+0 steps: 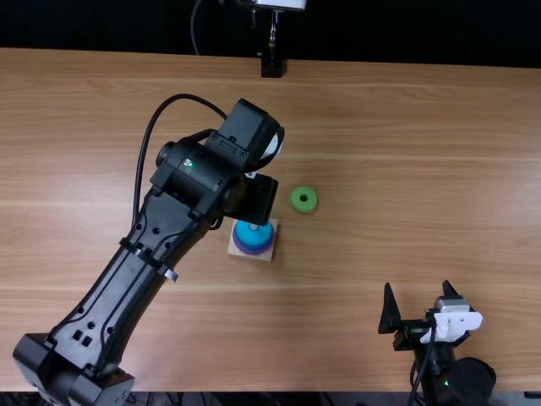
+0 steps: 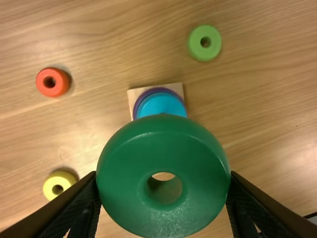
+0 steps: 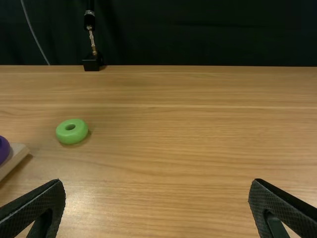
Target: Build the Hanoi tower: stack the rings onto the peg from bottom to top in this color order: purple, dark blue, light blue, dark green, light green, yellow, orange.
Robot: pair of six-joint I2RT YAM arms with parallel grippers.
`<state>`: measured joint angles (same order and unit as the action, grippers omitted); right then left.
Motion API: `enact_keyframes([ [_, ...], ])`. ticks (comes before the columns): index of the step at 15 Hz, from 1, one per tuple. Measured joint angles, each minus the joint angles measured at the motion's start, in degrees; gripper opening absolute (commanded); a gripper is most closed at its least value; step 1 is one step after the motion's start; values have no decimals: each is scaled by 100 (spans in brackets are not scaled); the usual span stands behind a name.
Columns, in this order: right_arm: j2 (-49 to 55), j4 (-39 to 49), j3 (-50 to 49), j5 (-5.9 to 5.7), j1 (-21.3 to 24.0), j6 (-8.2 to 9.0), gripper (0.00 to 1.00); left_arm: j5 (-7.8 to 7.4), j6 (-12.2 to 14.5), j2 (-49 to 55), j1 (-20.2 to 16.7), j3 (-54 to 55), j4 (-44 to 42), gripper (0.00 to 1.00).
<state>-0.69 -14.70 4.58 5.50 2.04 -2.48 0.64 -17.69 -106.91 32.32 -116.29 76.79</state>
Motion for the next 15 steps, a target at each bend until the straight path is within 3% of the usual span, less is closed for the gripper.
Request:
enact_keyframes([
  [6,0,2,2,0,0,2,100,0,-192,-179,111,-46,2,0],
  [15,0,4,2,0,0,2,100,0,-208,-444,111,-50,4,0],
])
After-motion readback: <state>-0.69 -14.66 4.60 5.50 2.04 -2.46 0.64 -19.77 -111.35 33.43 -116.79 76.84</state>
